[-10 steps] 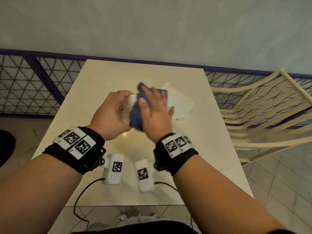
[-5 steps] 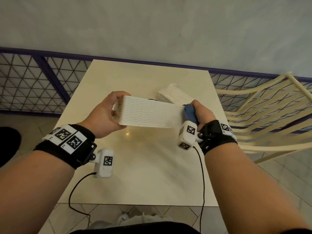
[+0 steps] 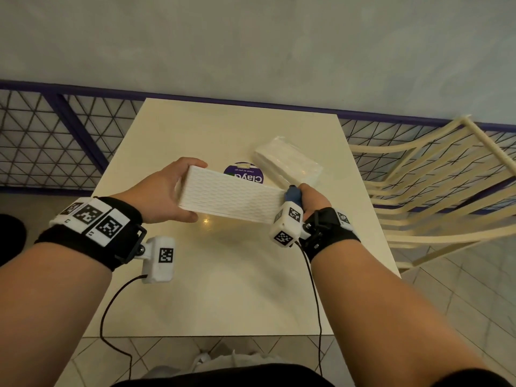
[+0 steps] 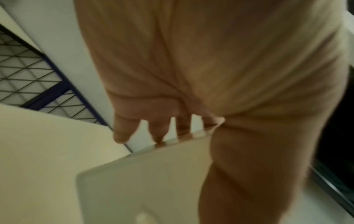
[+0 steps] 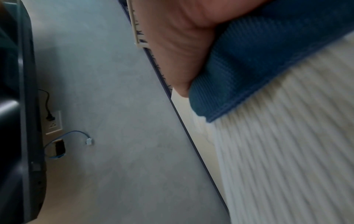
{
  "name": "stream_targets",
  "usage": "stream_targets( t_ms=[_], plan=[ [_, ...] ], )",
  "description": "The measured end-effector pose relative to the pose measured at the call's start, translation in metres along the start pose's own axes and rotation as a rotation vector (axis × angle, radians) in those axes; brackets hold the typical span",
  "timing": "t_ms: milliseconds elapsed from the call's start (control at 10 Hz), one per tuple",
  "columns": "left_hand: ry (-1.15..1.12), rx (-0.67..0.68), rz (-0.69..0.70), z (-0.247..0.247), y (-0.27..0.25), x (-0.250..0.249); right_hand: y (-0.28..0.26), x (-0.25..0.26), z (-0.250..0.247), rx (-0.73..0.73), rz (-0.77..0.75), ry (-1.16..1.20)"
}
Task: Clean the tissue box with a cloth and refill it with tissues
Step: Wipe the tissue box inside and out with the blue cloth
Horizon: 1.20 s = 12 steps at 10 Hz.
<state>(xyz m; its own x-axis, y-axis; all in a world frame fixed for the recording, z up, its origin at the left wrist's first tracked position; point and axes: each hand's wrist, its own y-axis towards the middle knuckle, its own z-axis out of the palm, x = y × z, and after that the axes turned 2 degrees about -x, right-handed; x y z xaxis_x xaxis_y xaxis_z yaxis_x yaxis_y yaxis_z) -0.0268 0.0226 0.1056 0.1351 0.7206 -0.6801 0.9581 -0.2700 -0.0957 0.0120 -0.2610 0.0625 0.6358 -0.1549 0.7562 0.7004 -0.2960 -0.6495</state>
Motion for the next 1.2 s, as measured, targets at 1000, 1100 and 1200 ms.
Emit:
stream_targets(
  t_ms=[1000, 1100, 1200],
  plan=[
    [0.003, -0.554, 0.009, 0.05, 0.021, -0.043, -0.09, 0.009, 0.061, 0.131, -0.877, -0.457],
    [-0.024, -0.556, 0.016, 0.049, 0.013, -0.033, -0.069, 0.022, 0.044, 0.063, -0.819, -0.408],
    [0.004, -0.544, 0.0, 0.048, 0.01, -0.029, -0.062, 0.025, 0.048, 0.013, -0.761, -0.335]
  ],
)
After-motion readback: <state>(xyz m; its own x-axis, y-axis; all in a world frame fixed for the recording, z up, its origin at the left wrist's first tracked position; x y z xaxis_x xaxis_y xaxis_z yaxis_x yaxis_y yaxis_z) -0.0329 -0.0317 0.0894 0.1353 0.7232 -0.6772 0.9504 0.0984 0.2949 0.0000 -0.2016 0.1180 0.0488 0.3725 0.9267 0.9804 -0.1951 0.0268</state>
